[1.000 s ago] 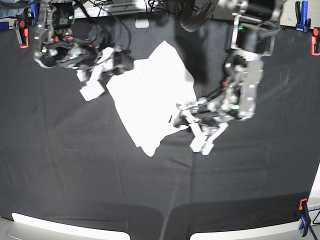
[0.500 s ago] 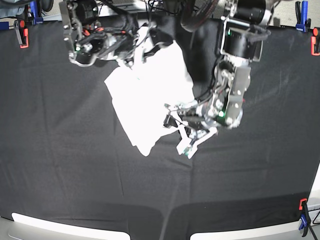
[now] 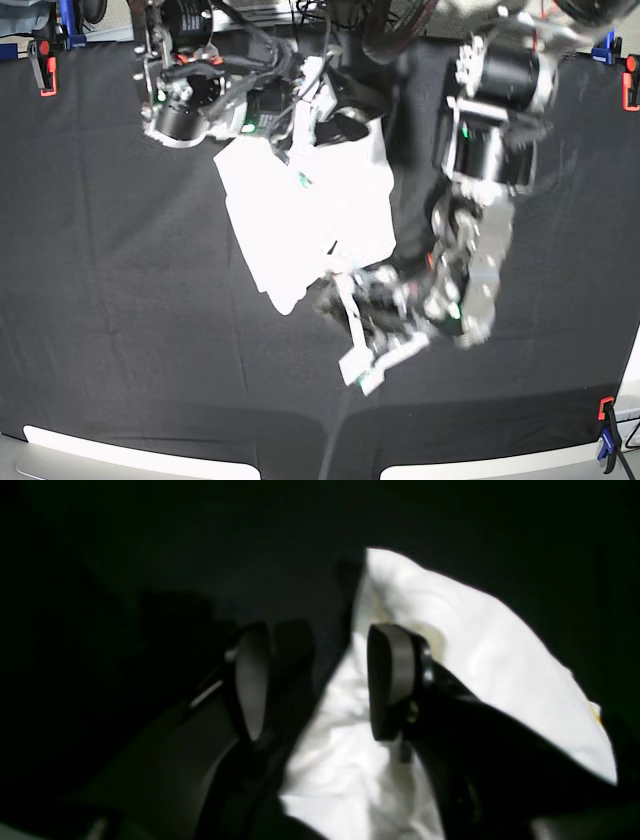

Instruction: Layout the t-shirt on the table in an organized manner, then fold the t-shirt properly

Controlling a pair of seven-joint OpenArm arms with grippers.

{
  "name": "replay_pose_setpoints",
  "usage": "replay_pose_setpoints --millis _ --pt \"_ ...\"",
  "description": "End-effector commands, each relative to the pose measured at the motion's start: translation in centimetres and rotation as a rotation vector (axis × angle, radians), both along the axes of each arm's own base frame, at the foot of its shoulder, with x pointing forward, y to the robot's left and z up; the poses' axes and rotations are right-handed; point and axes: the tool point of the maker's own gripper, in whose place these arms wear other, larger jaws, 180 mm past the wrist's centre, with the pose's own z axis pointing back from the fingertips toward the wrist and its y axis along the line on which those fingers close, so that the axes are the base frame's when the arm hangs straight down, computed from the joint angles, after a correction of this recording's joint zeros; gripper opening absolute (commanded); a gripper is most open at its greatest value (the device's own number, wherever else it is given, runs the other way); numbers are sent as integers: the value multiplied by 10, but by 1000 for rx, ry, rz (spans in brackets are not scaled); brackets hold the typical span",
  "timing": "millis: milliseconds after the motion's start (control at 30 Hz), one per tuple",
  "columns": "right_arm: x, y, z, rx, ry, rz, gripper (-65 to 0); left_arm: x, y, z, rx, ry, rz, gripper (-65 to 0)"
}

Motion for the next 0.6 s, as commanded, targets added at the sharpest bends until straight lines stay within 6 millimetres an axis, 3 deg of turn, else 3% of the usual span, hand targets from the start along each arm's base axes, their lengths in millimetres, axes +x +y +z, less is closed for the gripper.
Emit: replay_pose_setpoints --millis 0,100,267,433,567 --pt "7 0 13 20 -51 -8 -427 15 -4 31 -35 -73 -7 -399" --pt "17 -17 7 -43 -73 -57 -427 17 2 51 -128 -89 -2 -463" --pt "34 -58 4 -89 -79 -192 -427 0 30 78 -274 -82 -23 -463" --pt "37 -100 -3 -134 -57 -327 -427 -38 75 60 -158 -87 -34 -463" --pt "24 -128 -13 -172 -12 -407 -427 -91 88 45 -98 -83 -56 -466"
